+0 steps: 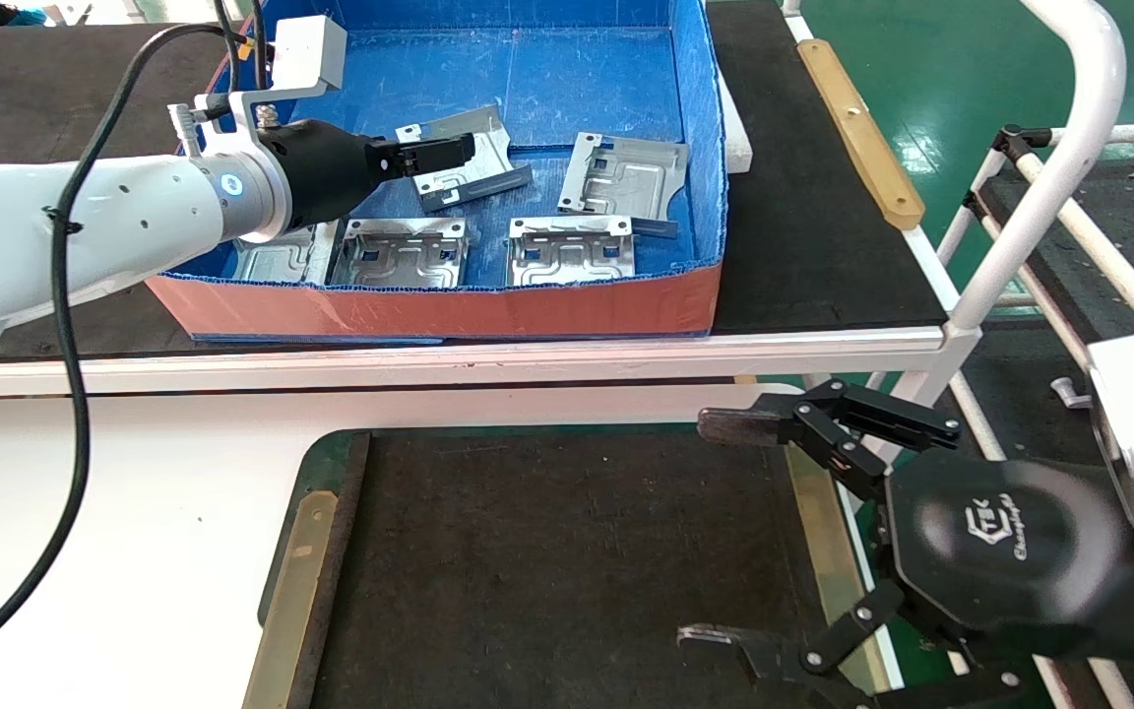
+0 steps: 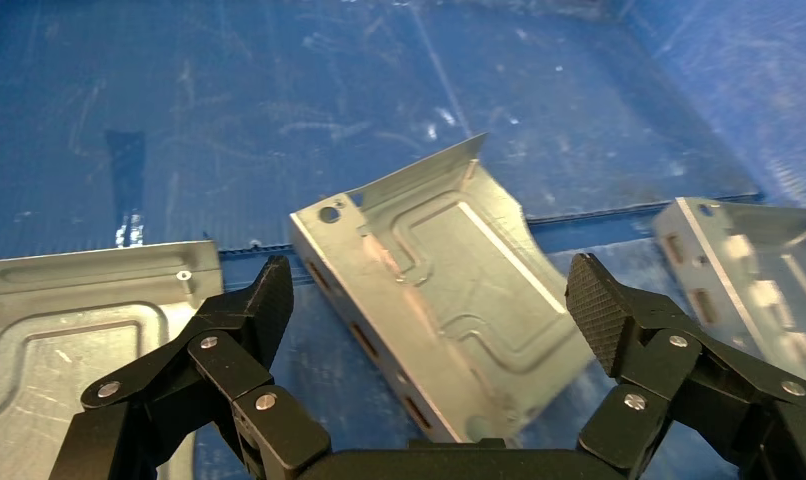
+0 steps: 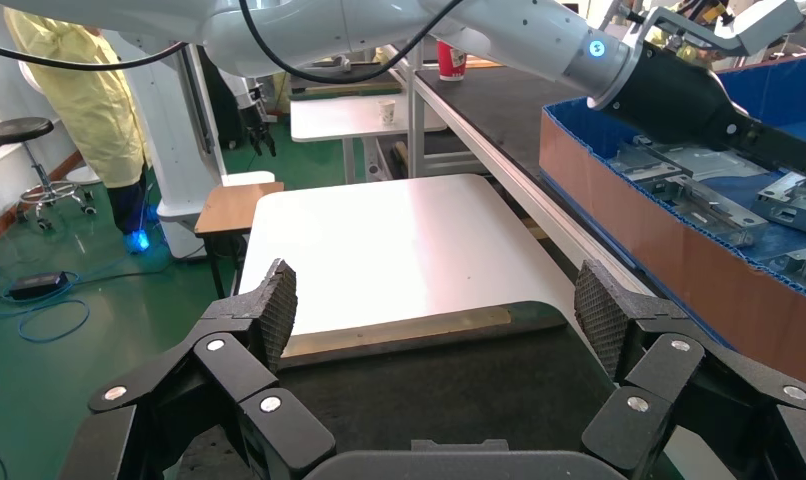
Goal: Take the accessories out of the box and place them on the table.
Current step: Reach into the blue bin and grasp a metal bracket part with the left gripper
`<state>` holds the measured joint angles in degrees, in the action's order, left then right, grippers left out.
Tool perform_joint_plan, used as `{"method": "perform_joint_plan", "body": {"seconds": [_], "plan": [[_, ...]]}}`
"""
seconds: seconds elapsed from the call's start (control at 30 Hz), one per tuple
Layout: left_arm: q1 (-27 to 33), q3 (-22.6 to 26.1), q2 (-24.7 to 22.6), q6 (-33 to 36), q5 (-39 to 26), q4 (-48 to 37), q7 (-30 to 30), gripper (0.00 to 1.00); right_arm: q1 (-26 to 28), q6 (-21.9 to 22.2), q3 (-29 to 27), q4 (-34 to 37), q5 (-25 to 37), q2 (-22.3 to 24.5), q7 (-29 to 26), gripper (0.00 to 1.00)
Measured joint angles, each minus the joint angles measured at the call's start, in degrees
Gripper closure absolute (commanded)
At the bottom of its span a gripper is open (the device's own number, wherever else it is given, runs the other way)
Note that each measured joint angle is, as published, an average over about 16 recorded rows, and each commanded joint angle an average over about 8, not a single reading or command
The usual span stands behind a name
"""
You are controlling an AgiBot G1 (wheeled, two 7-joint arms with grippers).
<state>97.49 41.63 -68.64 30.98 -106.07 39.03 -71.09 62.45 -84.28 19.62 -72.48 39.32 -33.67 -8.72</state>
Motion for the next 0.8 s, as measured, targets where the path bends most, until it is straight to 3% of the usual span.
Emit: {"method": "perform_joint_plan", "body": {"seconds": [0.3, 0.37, 0.43, 0.57, 0.6, 0.7, 0.8], "plan": [[1.3, 0.28, -3.51, -2.7, -0.58, -6.57, 1.95, 0.0, 0.0, 0.01, 0.0, 0.0, -0.01, 0.0, 0.0, 0.0], [1.51, 0.24, -4.18, -3.21, -0.42, -7.8, 2.5, 0.17, 0.0, 0.01, 0.0, 0.01, -0.01, 0.0, 0.01, 0.0], [1.7, 0.18, -4.71, -3.59, -0.23, -8.77, 2.97, 0.43, -0.01, 0.01, 0.0, 0.01, -0.01, 0.01, 0.01, 0.01], [1.93, 0.07, -5.32, -3.98, 0.12, -9.86, 3.6, 0.93, -0.01, 0.02, 0.0, 0.01, -0.01, 0.01, 0.01, 0.48], [1.96, 0.05, -5.38, -4.03, 0.18, -9.97, 3.68, 0.98, -0.01, 0.02, 0.0, 0.02, -0.01, 0.01, 0.01, 0.61], [1.99, 0.01, -5.49, -4.12, 0.28, -10.15, 3.78, 1.0, -0.01, 0.02, 0.0, 0.02, -0.01, 0.01, 0.01, 0.97], [1.96, 0.02, -5.38, -4.03, 0.27, -9.98, 3.66, 1.0, -0.01, 0.03, 0.0, 0.02, -0.01, 0.01, 0.01, 1.0]]}}
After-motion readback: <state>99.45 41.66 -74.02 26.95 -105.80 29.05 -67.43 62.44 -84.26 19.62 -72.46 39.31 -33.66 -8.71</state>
